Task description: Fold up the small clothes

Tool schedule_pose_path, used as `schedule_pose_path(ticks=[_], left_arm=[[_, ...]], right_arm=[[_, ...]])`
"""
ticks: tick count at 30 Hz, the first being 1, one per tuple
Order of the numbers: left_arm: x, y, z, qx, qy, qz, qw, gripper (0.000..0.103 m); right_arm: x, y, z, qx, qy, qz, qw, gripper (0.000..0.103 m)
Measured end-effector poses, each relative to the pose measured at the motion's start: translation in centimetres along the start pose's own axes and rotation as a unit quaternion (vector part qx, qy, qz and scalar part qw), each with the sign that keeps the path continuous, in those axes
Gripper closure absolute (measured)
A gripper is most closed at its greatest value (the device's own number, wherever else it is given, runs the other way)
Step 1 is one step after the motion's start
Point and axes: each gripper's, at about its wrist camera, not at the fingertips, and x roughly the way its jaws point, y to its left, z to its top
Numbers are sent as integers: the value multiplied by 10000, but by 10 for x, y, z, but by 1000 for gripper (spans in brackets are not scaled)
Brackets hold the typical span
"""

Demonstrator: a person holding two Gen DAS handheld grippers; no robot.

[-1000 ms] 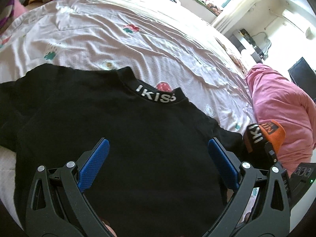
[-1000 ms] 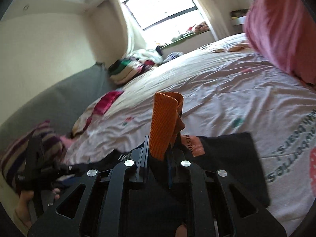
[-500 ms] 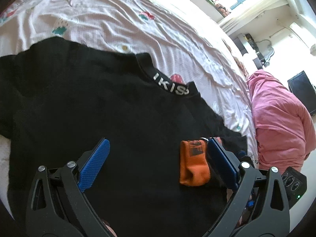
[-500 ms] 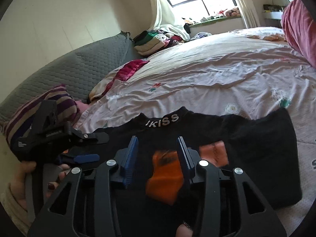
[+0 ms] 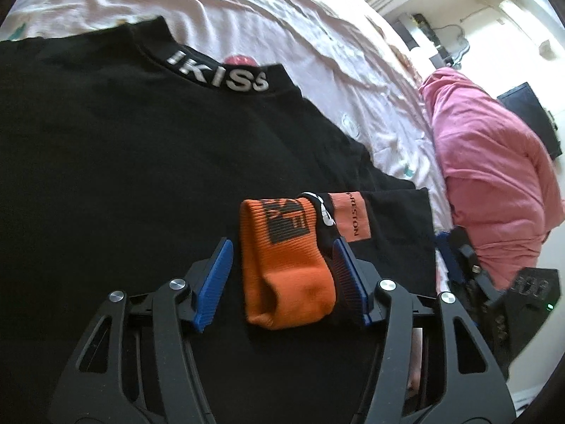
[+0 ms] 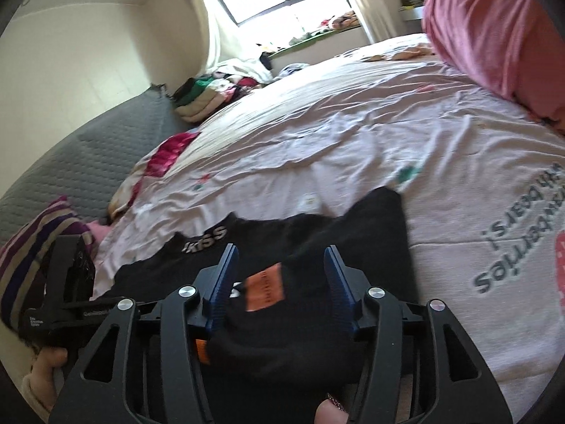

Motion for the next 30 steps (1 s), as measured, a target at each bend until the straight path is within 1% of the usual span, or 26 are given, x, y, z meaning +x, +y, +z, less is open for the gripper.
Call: schedule_pose_path(ticks=[2,3,4,5,6,7,8,10,13,17,19,22,24,27,30], left_arm=[[8,-5,0,73,-26,222,9997,53],[12,-10,0,164,-80,363,9992,59],[14,-12,0,221,-134,472,9986,66],[16,-15,0,273,-176,552,9979,83],[17,-15,0,306,-192,510,9980,93],[17,-16,0,335,-194,442,9983,95],[15,-19,-1,454,-211,445,9978,97],[5,-30,-3,863,-274,596,9941,97],[-21,-36,0,1021,-515,569,9918,98],[-66,-34,10,939,-934,452,9902,98],[-91,-30,13,906,-1186,437,9878,98],[-123,-25,15,878,-1499,479,9836,98],[-141,-19,16,845,-1669,606,9805,98],[-150,-8,19,735,-1735,808,9787,98],[-150,12,20,521,-1678,953,9798,98]], right_arm=[[-5,-6,2,20,-67,-70,10000,51],[-6,-7,3,28,-95,-104,9999,50],[-8,-10,4,40,-121,-146,9998,50],[-9,-13,5,67,-135,-182,9997,50],[-10,-15,5,99,-151,-220,9996,50],[-11,-18,6,128,-168,-256,9995,50],[-12,-20,7,142,-173,-285,9993,50],[-14,-24,10,122,-200,-462,9987,50],[-15,-32,11,135,-224,-711,9971,50],[-16,-42,12,321,-220,-829,9958,50],[-16,-45,11,334,-220,-854,9955,50],[-15,-43,11,285,-205,-876,9955,50],[-12,-41,9,235,-176,-890,9956,50],[-7,-35,7,115,-111,-891,9959,50],[-3,-26,3,-59,-57,-871,9962,49]])
